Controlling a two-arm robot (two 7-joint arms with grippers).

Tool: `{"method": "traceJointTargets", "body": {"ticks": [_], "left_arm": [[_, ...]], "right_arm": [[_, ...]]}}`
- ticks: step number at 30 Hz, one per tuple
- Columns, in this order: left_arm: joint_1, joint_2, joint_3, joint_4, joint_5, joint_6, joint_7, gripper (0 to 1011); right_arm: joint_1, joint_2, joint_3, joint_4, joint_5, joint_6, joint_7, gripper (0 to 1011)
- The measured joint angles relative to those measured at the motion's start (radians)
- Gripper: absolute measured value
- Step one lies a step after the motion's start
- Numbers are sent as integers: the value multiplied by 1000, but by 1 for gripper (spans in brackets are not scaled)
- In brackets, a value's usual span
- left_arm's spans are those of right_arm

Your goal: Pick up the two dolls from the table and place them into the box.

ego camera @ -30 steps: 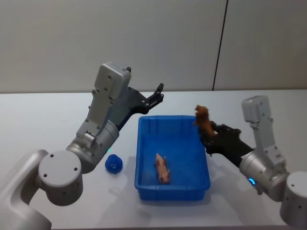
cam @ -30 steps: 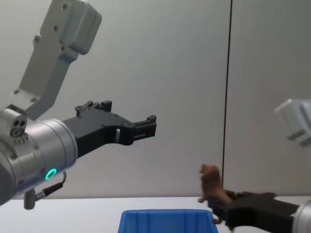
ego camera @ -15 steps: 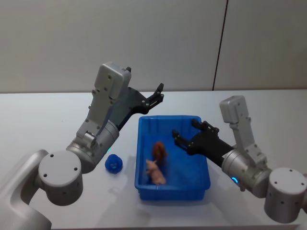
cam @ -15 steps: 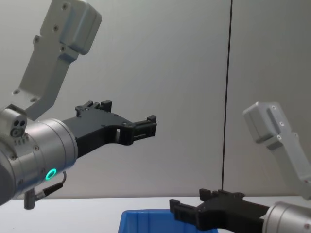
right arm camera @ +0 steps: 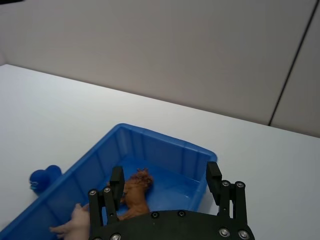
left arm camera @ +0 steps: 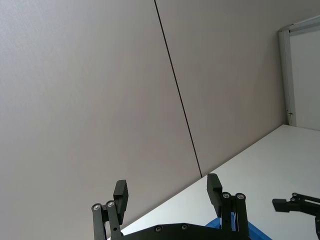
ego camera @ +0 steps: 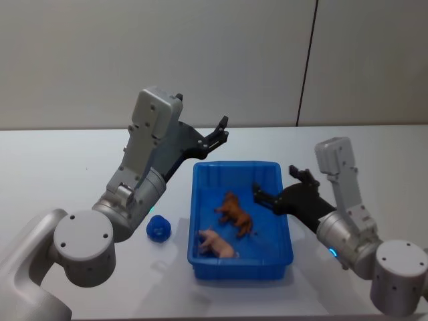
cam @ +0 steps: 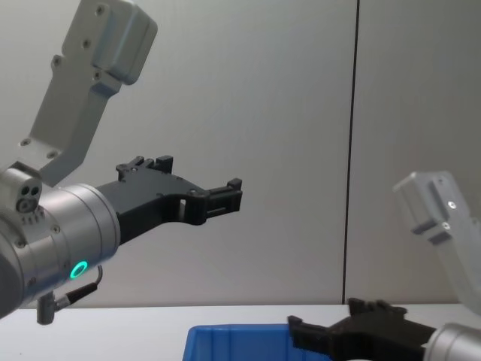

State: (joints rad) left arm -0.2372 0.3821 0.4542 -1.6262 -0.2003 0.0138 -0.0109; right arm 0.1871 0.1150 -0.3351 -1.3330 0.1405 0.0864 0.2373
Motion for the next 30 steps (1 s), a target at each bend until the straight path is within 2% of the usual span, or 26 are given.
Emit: {"method": "traceJointTargets", "body": {"ticks": [12,20,30], "left_arm": [[0,0,0,0,0,0,0,1001],[7,7,-4,-5,-5,9,0,1001],[41,45,-25,-44,-55,74,11,1001]], "right_arm": [[-41,25,23,-37,12,1,-123,1001],[-56,34,31,-51,17,1,-160,1001],[-66,40,37,-60,20,2,-184,1001]]}}
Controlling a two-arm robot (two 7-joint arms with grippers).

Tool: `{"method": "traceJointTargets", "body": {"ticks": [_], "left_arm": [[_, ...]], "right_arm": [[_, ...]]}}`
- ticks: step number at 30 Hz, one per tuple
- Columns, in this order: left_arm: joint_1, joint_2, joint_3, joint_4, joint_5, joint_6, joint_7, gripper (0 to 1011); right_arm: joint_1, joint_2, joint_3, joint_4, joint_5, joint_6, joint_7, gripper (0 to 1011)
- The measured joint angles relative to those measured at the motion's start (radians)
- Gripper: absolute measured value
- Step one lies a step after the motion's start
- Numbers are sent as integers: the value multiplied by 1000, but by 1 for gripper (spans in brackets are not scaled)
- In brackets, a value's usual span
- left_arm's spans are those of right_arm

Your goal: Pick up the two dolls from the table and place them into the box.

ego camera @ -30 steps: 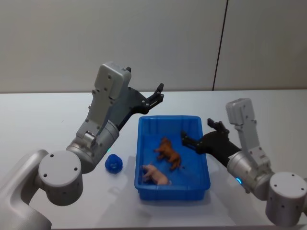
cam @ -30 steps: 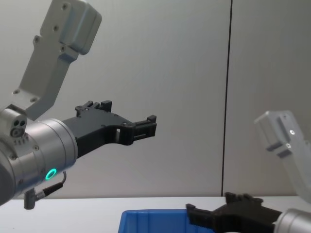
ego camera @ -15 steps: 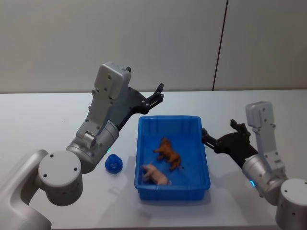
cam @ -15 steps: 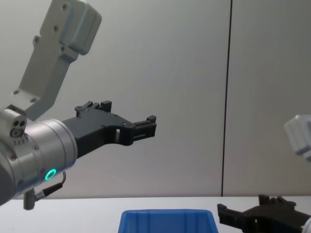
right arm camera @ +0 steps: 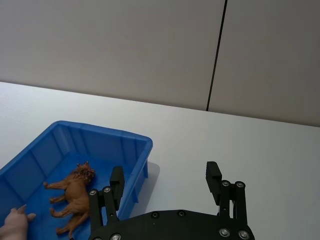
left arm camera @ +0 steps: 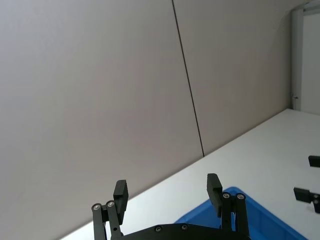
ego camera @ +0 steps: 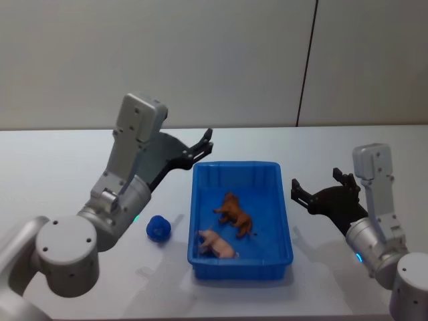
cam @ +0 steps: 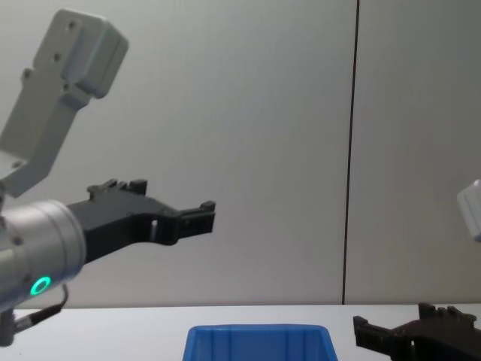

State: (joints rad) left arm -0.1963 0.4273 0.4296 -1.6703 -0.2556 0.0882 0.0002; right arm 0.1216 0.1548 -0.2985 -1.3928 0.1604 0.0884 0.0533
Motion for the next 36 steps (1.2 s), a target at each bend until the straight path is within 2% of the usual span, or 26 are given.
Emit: {"method": "traceJointTargets", "body": {"ticks": [13,21,27,36], "left_arm": [[46,50,-31,-37,-116,112,8,1001],[59,66,-46,-29,-178,173,-20,1001],[59,71,-52,-5,-208,209,-58,1001],[51,71,-55,33,-226,255,-111,1001]], "right_arm": [[-5,3,2,-5,2,0,-13,1001],[-6,4,3,-6,2,0,-17,1001],[-7,4,4,-6,2,0,-18,1001],[-8,5,4,-7,2,0,-19,1001]]}}
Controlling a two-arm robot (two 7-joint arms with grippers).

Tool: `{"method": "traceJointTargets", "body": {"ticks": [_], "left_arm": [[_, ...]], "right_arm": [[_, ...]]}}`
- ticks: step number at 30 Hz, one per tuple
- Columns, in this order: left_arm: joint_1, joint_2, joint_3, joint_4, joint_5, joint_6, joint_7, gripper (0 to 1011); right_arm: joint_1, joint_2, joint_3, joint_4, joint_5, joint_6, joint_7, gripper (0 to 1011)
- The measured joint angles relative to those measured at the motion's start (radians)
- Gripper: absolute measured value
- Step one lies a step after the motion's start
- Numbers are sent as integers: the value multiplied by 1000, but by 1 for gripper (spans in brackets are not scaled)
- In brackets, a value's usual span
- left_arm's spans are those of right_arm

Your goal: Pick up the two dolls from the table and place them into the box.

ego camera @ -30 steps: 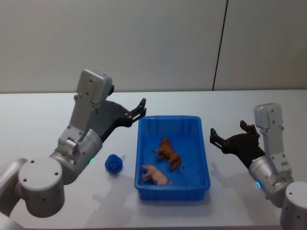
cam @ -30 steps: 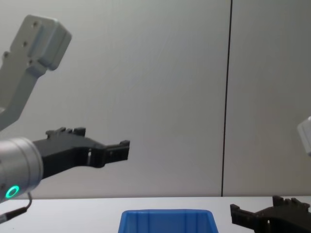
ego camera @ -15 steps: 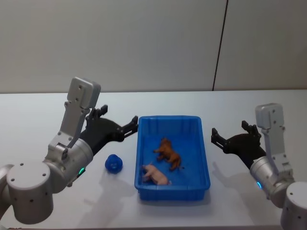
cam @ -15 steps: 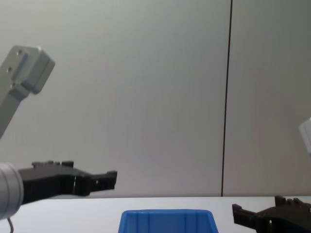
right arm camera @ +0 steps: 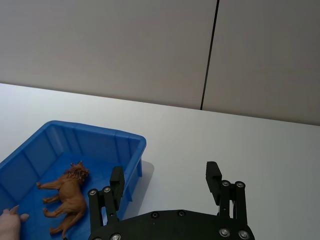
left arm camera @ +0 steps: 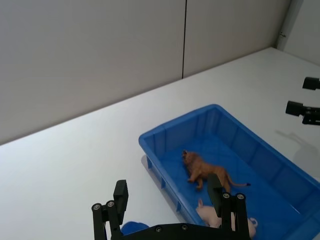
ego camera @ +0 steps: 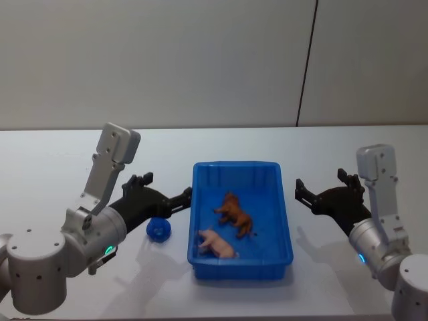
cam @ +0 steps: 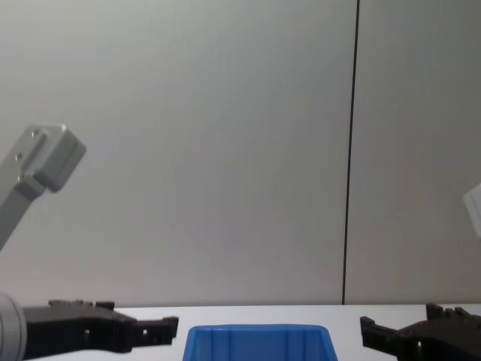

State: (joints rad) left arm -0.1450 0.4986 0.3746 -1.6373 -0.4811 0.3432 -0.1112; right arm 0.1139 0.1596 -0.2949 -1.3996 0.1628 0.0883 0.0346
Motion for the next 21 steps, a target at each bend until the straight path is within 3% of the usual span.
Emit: {"method": "traceJointTargets", "body": {"ticks": [11,21], "left_arm": [[-7,0,1,39,5,60,-38,1001],[-15,0,6,72,45,123,-57,1001]], "right_arm": [[0,0,0,0,0,0,-1,1001],[0,0,0,0,0,0,-1,1001]]}}
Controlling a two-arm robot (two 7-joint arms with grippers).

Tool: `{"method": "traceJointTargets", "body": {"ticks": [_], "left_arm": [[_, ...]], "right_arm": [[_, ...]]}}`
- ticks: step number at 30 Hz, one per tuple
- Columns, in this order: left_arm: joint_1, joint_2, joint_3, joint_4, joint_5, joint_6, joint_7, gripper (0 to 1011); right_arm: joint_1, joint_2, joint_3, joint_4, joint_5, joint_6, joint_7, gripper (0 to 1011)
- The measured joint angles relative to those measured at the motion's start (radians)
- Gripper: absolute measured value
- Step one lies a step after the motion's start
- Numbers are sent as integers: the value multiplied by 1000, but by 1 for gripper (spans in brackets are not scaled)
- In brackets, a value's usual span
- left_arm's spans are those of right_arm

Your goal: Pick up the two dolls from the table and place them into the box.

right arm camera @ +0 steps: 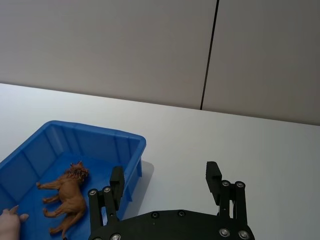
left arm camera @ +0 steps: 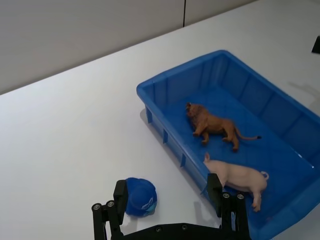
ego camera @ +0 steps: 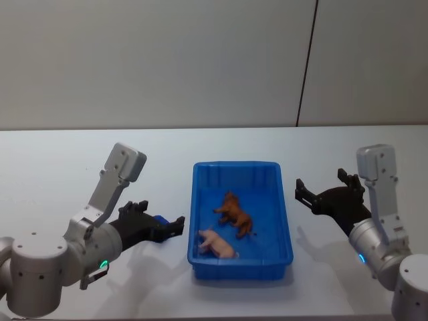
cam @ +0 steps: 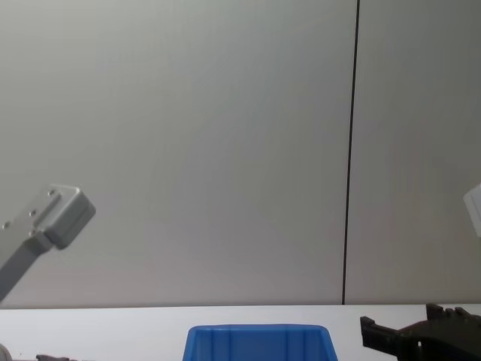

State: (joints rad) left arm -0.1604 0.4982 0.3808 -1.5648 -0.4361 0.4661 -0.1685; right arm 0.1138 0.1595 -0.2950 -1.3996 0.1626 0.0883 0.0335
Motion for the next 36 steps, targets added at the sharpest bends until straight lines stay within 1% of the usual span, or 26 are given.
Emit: {"method": "traceJointTargets", "body": {"ticks": [6,13,36], "left_arm": [[-9,-3,3,23,29,23,-12,1001],[-22,-10,7,53,62,36,-29,1001],[-85,-48,25,165,187,41,-90,1001]], "right_arm": [[0,0,0,0,0,0,0,1001],[0,0,0,0,0,0,0,1001],[0,0,0,0,0,0,0,1001]]}}
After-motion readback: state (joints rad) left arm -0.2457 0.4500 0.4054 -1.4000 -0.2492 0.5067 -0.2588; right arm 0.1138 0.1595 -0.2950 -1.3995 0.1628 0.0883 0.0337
